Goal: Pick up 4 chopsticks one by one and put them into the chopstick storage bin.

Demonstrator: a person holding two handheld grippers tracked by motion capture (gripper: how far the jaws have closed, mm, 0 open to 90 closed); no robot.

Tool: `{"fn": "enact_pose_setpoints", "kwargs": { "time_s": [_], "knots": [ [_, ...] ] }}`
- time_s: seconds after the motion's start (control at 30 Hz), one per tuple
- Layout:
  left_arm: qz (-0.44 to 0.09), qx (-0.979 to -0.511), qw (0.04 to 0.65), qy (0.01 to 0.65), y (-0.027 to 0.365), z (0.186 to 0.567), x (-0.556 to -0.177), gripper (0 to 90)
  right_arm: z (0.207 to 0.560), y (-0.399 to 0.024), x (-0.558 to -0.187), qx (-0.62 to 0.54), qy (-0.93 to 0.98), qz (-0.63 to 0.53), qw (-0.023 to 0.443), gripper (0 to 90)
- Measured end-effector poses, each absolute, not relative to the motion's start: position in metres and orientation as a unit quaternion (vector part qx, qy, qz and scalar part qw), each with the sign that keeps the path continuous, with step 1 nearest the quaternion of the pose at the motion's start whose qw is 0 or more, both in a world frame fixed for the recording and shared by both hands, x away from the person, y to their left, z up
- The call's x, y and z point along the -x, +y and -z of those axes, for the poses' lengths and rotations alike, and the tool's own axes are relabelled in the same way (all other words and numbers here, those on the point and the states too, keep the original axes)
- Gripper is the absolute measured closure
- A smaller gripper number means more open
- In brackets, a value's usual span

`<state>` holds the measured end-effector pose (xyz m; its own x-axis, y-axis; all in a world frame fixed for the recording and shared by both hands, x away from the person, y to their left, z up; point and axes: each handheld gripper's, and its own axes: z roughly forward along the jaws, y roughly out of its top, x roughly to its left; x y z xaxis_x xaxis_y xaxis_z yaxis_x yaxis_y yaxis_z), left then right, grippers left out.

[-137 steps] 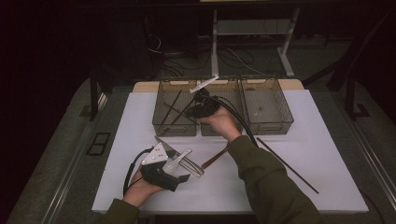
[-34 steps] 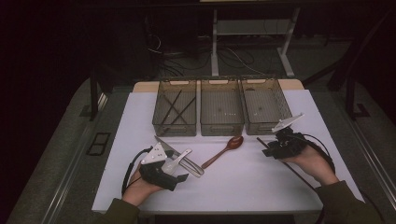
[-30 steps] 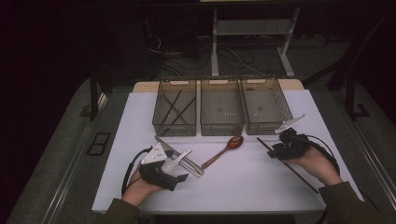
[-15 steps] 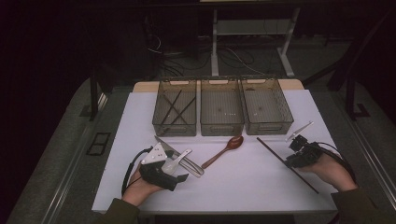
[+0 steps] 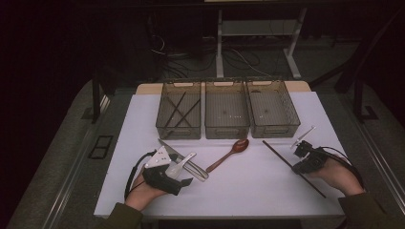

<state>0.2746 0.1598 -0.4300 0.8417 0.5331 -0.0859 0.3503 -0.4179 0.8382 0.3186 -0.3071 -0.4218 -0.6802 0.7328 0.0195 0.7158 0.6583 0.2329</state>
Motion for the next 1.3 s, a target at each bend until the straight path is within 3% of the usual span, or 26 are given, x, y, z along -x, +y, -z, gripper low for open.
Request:
{"fn": "enact_pose_setpoints", "kwargs": {
  "time_s": [0.47, 1.3],
  "knots": [
    [-0.097, -0.836, 0.472, 0.263, 0.160, 0.430, -0.274, 0.0, 0.421, -0.305, -0.318, -0.398, 0.910, -0.107, 0.035, 84.2],
    [-0.096, -0.830, 0.481, 0.265, 0.161, 0.429, -0.274, 0.0, 0.386, -0.323, -0.325, -0.417, 0.855, -0.304, 0.043, 84.2]
  ]
}}
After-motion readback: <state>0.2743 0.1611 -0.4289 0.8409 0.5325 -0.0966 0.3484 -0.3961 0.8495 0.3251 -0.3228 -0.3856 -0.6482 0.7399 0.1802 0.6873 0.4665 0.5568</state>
